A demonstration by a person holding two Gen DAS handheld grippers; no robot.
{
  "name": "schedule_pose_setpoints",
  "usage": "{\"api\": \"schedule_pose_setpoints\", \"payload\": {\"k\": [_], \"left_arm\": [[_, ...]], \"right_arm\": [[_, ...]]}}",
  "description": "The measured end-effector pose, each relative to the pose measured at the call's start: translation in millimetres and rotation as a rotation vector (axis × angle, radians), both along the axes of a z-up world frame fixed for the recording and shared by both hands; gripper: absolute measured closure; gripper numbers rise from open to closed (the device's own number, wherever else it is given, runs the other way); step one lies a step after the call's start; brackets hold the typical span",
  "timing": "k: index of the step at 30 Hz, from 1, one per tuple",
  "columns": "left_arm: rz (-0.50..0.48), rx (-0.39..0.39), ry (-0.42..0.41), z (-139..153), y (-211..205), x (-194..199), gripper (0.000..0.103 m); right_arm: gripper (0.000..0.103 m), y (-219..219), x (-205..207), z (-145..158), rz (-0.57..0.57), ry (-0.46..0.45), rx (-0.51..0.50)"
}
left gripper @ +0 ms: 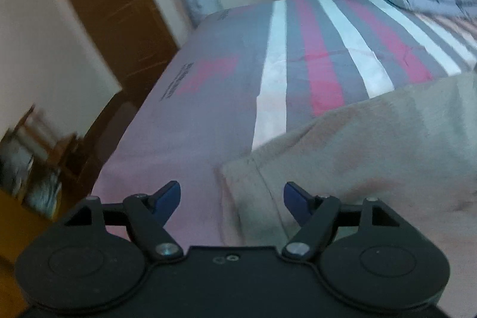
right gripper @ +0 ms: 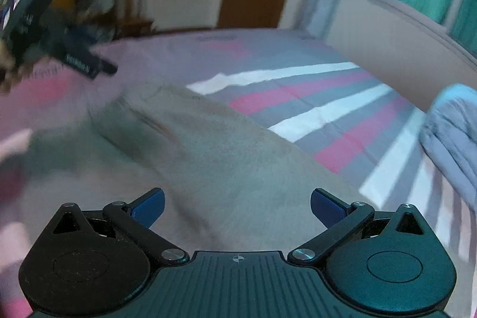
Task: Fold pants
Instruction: 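Move both tools down toward the waistband corners of the grey sweatpants, then close the left tool on one waistband corner while the right tool grasps the other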
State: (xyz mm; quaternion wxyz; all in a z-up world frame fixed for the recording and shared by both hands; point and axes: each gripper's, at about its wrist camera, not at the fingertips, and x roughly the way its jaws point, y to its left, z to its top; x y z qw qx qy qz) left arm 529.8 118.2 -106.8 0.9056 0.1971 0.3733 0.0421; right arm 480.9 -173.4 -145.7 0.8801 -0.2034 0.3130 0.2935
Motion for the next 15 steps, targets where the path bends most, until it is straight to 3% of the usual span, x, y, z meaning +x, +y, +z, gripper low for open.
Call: {"api": "schedule_pose_setpoints", "payload": {"k": [5,12,15], "left_arm": [[-0.191,0.005,0.096,-30,9,45,0.034],[-0.28,-0.114,0.187,-58,43,92,0.034],[-0.307,-0.11,0.241,-76,48,108,0.035]], "right_arm": [[0.0,17,84,-34,0.042,0.081,-0.012],[0.001,43,179,-63,0.13,0.114,-0.054],[0.026,55,210,-79,0.162,0.195,-0.065]]}}
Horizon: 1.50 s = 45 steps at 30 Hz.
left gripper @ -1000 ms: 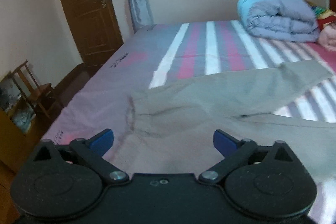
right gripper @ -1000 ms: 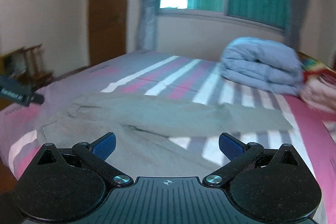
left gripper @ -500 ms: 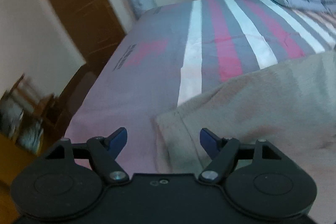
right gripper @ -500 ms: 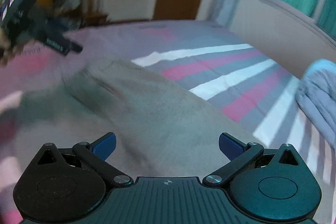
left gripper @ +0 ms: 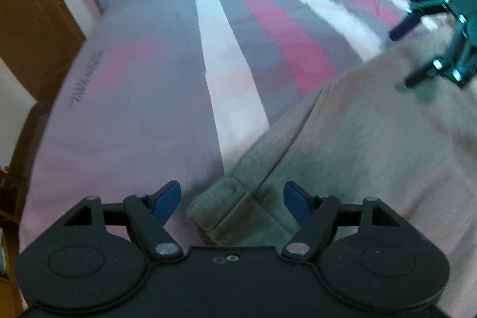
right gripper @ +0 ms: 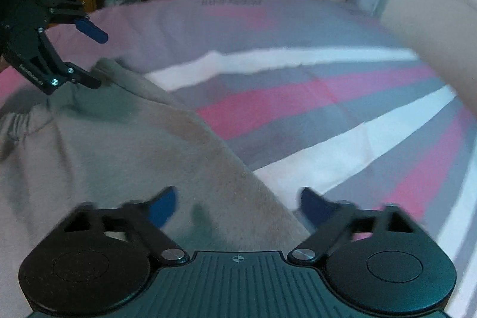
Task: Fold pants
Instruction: 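Close the left tool on one waistband corner while the right tool grasps the other, then lift the waistband with both tools and fold it over toward the pant cuffs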
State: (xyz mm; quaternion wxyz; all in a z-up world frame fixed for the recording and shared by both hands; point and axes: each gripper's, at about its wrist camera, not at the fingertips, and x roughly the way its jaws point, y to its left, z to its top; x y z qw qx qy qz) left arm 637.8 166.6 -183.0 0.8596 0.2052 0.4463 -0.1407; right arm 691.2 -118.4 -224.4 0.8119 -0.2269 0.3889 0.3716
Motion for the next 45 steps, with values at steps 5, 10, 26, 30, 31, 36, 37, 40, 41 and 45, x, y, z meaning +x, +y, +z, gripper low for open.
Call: {"api": "schedule_pose_setpoints", "payload": {"k": [5,10,26,30,31,36,37,40,41,45], "left_arm": [[-0.008,-0.041,0.031,-24,5,10,0.045],[0.024,-0.067,-0.005,-17,2,-2,0.093],[-0.04,-0.059,-0.122,60,4,-238,0.097],[0.02,-0.016,-0.036,29,5,-284,0.096],[0.054,-0.008,-0.017,21,6,-289,0.095],[0.326,-0.187,0.082,24,34,-300,0.077],[0.365,-0.249,0.086,30,40,-302,0.072],[0.496,-0.428,0.125,41,57,-302,0.064],[0.545,-0.486,0.146,42,61,-298,0.064],[0.708,-0.677,0.231,27,67,-282,0.065]], "right_arm": [[0.03,20,29,-29,0.051,0.037,-0.079],[0.094,30,39,-38,0.026,0.121,-0.06],[0.097,-2,-225,43,-0.048,-0.089,0.034],[0.097,7,-293,20,-0.074,-0.033,0.051],[0.097,10,-304,12,-0.087,-0.011,0.05],[0.086,27,-327,-32,-0.154,0.004,-0.017],[0.065,27,-329,-28,-0.172,-0.001,-0.022],[0.037,9,-336,-7,-0.268,0.026,0.086],[0.037,4,-338,-4,-0.301,0.052,0.105],[0.042,-29,-335,-6,-0.526,0.259,0.238]]}}
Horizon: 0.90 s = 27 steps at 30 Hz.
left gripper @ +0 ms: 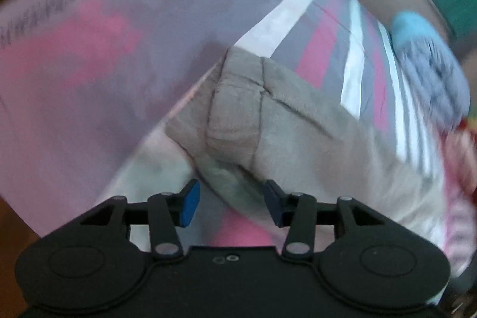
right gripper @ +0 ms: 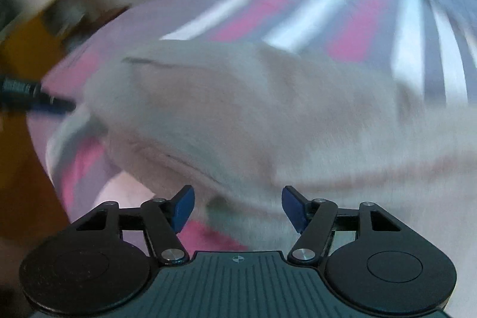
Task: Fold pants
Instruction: 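Lift the waistband with both tools and fold it over toward the pant cuffs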
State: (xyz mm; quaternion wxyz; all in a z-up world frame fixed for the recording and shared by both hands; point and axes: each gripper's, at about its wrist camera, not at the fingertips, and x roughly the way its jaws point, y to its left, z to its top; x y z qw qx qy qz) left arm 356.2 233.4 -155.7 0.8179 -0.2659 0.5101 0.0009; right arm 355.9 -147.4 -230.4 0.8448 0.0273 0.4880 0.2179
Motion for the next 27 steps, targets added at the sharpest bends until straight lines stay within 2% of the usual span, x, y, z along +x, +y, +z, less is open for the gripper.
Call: {"api": "schedule_pose_setpoints", "payload": {"k": [1,2,4,7,10,12,14,15,19,23,25,27], "left_arm": [[0.014,-0.031,0.014,-4,-1,3,0.065],[0.022,-0.053,0.021,-9,-4,6,0.065],[0.045,-0.08,0.03,-16,-9,10,0.065],[0.099,-0.148,0.031,-25,-9,16,0.065],[0.127,-0.142,0.06,-33,-19,22,0.064],[0.147,-0.149,0.056,-36,-19,22,0.075],[0.145,-0.145,0.031,-35,-20,22,0.085],[0.143,-0.131,0.017,-31,-19,19,0.086],[0.087,-0.055,-0.068,-12,-22,18,0.089],[0.05,-0.005,-0.163,15,-12,14,0.089],[0.041,0.012,-0.153,14,-5,13,0.089],[0.012,0.026,-0.071,-8,-3,14,0.089]], "right_arm": [[0.051,-9,1,0,-0.048,0.058,0.053],[0.053,-17,4,-3,-0.091,0.11,0.104],[0.054,-29,9,-4,-0.165,0.176,0.186],[0.054,-36,12,-1,-0.226,0.194,0.227],[0.054,-37,23,-7,-0.293,0.253,0.271],[0.054,-42,29,-16,-0.37,0.312,0.322],[0.077,-45,33,-22,-0.444,0.335,0.36],[0.095,-49,33,-23,-0.479,0.336,0.377],[0.098,-45,25,-16,-0.527,0.288,0.401],[0.098,-24,6,21,-0.429,0.12,0.355],[0.098,-18,-4,36,-0.398,0.09,0.399],[0.098,-13,-12,34,-0.382,0.11,0.42]]}}
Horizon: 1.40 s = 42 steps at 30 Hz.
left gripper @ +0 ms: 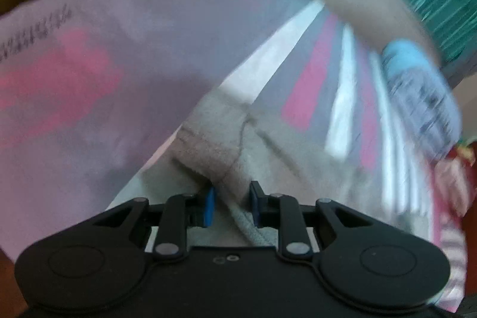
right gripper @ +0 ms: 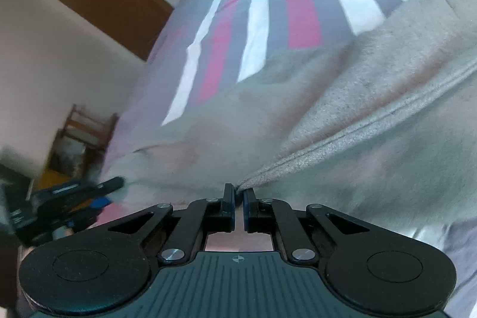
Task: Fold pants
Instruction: 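Lift the waistband with both tools and fold it over toward the pant cuffs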
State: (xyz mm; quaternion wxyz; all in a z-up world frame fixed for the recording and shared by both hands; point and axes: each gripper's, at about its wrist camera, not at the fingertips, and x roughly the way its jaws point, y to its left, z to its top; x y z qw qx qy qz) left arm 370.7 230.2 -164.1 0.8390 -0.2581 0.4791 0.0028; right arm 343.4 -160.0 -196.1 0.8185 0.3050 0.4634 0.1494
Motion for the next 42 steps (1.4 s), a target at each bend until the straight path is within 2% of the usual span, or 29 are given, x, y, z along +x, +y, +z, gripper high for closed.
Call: {"api": "schedule_pose_setpoints", "payload": {"k": [2,4,6,9,12,16,19,22,24,30,32,34,36,39,42], "left_arm": [[-0.033,-0.004,0.087,-28,-3,1,0.088],[-0.043,-0.015,0.077,-35,-5,-5,0.084],[-0.025,-0.044,0.058,-30,-2,-7,0.083],[0.014,-0.032,0.018,-12,12,-10,0.081],[0.063,-0.017,-0.003,1,26,-8,0.077],[0.075,-0.008,0.025,-6,28,-10,0.077],[0.114,0.013,0.042,-17,27,-8,0.075],[0.138,0.036,0.021,-15,27,-3,0.085],[0.146,0.081,-0.006,-7,24,0,0.091],[0.142,0.119,-0.032,5,22,2,0.098],[0.109,0.143,-0.031,10,15,-3,0.098],[0.04,0.189,-0.05,20,-4,-12,0.084],[-0.041,0.229,-0.077,32,-30,-20,0.082],[-0.149,0.202,-0.1,40,-72,-28,0.082],[-0.24,0.147,-0.073,32,-116,-28,0.082]], "right_arm": [[0.098,9,-4,-14,0.021,0.015,-0.057],[0.098,11,-2,-32,0.015,0.059,-0.121],[0.098,12,-4,-45,-0.009,0.08,-0.125],[0.098,26,-9,-37,0.034,0.007,-0.211],[0.097,32,-12,-33,0.055,0.008,-0.221],[0.096,16,-10,-33,0.047,0.035,-0.181],[0.096,17,-13,-33,0.059,0.034,-0.21],[0.096,27,-11,-33,0.066,0.021,-0.236],[0.096,38,-9,-30,0.08,-0.001,-0.227],[0.097,49,-8,-24,0.058,-0.027,-0.196],[0.096,47,-10,-29,0.064,-0.015,-0.209],[0.095,42,-13,-40,0.081,0.013,-0.214],[0.09,33,-14,-43,0.087,0.03,-0.179],[0.087,14,-19,-36,0.054,0.033,-0.164],[0.087,-9,-25,-31,0.014,0.022,-0.176]]}}
